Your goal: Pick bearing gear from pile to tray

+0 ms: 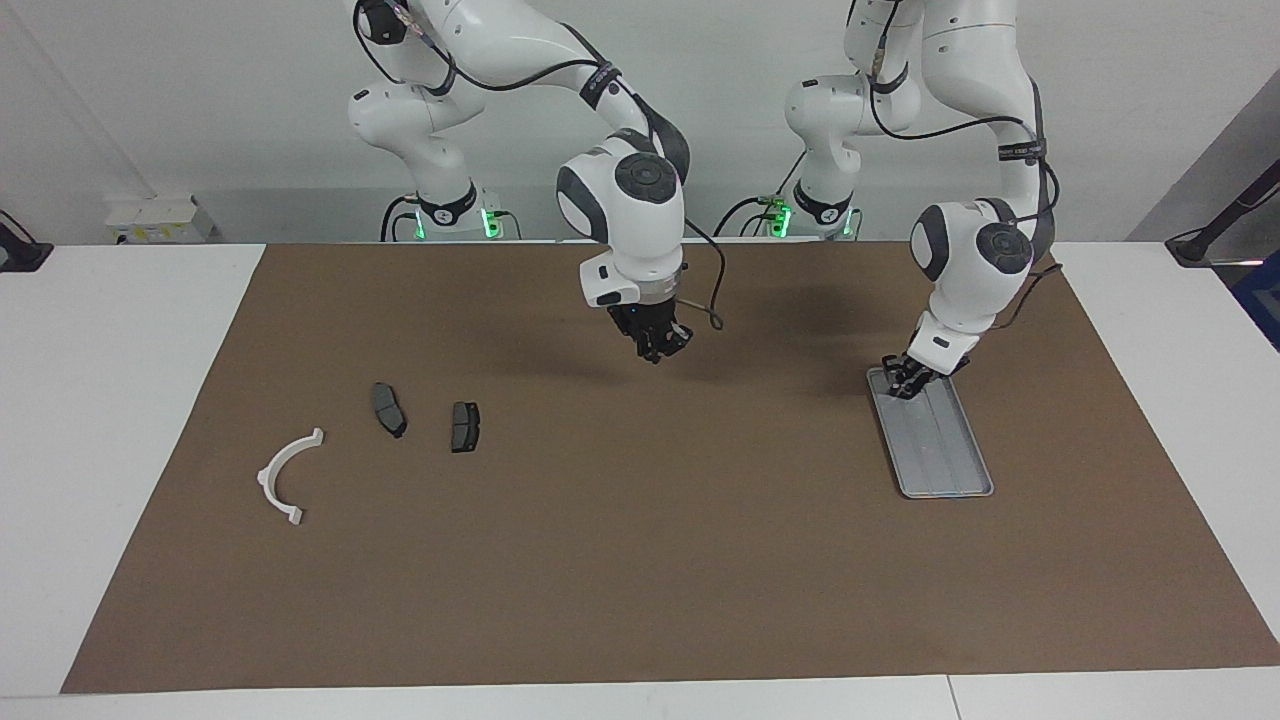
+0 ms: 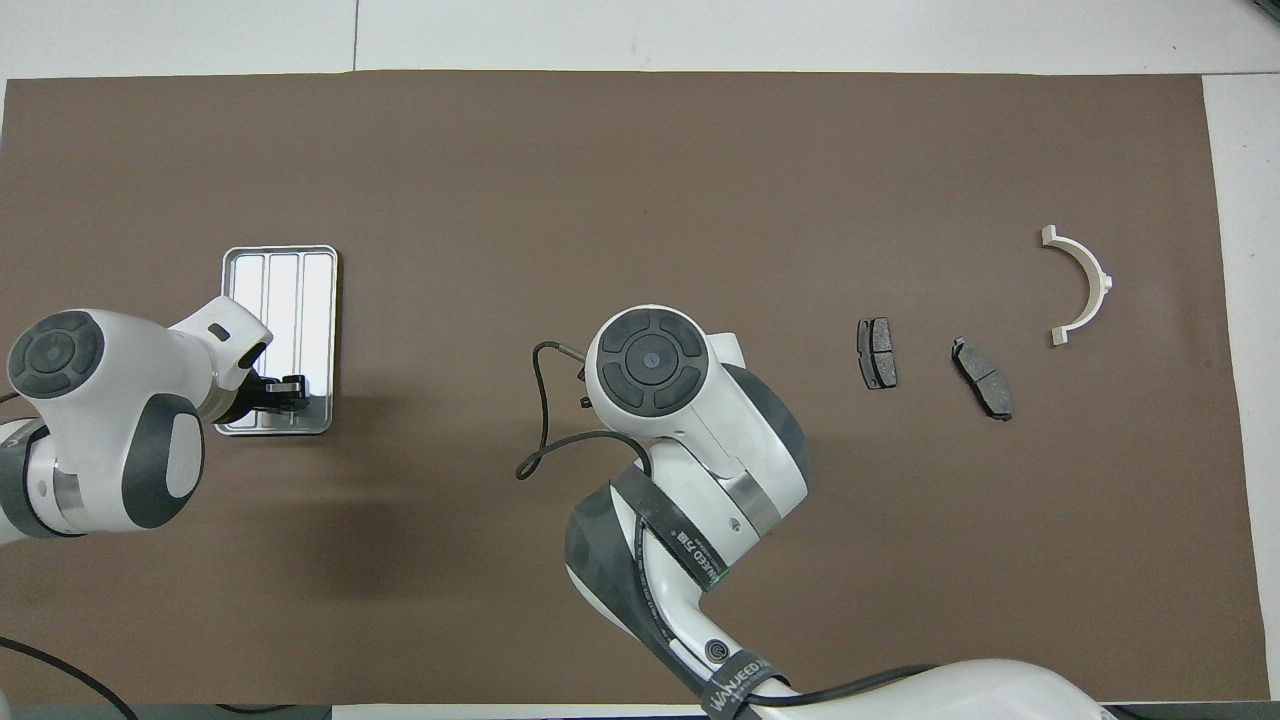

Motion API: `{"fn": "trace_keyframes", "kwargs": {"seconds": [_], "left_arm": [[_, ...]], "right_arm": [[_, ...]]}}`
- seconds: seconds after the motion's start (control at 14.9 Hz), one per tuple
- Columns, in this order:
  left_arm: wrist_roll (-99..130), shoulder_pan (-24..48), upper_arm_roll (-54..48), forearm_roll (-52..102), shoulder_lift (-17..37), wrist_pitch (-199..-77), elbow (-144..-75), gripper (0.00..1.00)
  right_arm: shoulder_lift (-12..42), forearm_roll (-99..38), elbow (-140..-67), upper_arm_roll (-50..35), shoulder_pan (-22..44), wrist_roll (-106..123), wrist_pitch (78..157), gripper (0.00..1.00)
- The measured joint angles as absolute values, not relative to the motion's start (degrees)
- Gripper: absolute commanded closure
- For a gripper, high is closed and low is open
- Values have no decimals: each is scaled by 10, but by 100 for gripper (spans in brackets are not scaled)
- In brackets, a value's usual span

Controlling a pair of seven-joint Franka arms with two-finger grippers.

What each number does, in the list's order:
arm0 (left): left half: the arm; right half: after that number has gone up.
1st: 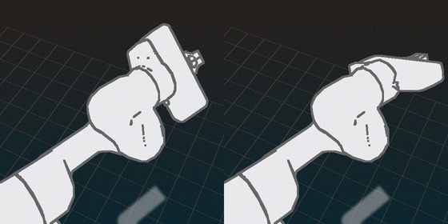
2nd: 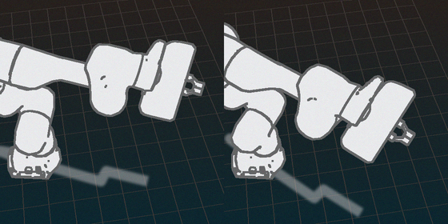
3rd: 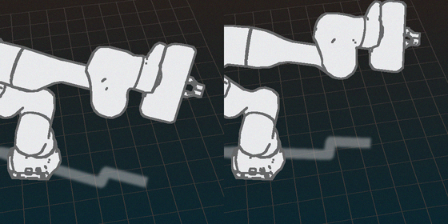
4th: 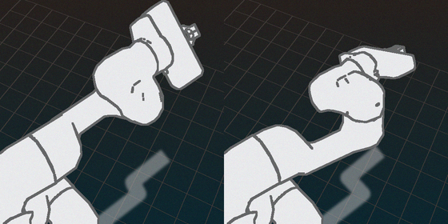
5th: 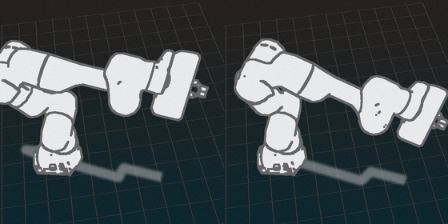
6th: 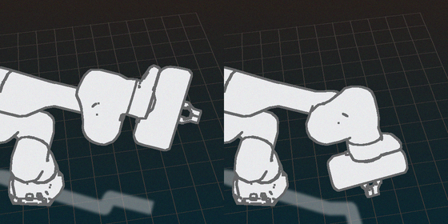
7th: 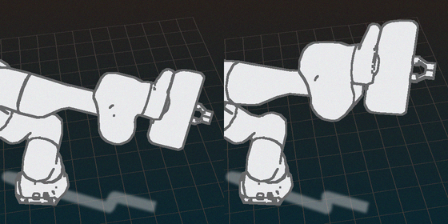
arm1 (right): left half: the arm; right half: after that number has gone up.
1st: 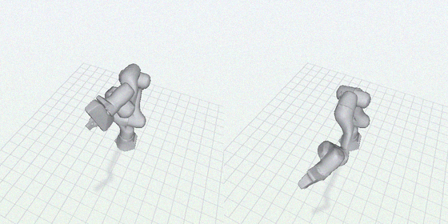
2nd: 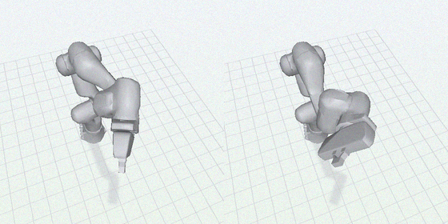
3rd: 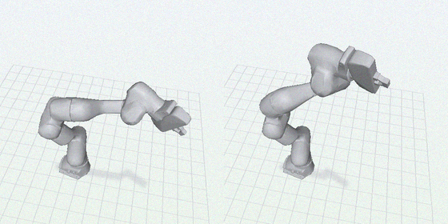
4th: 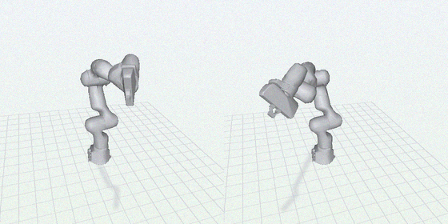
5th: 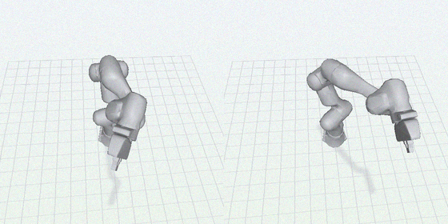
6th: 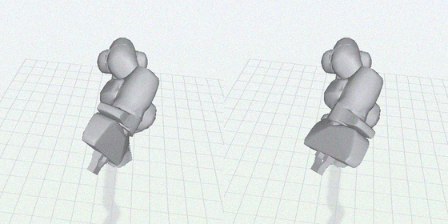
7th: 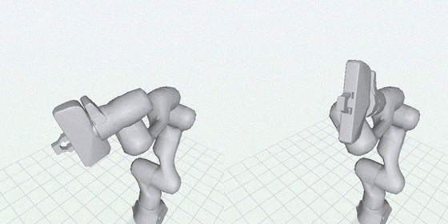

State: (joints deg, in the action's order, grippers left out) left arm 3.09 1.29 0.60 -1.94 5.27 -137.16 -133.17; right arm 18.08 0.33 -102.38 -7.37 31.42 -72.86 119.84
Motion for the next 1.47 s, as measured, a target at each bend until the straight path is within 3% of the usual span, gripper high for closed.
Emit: {"fn": "trace_keyframes", "kwargs": {"seconds": [0.6,1.41,1.47], "left_arm": [[26,11,6,-19,52,-1338,-1305,21],[69,14,-3,-19,45,-1209,-1176,17],[93,19,-4,-19,45,-1206,-1165,15]], "right_arm": [[231,36,-1055,-74,327,-743,1260,100],[248,46,-1059,-72,328,-767,1288,100],[248,46,-1059,-72,328,-769,1288,56]]}}
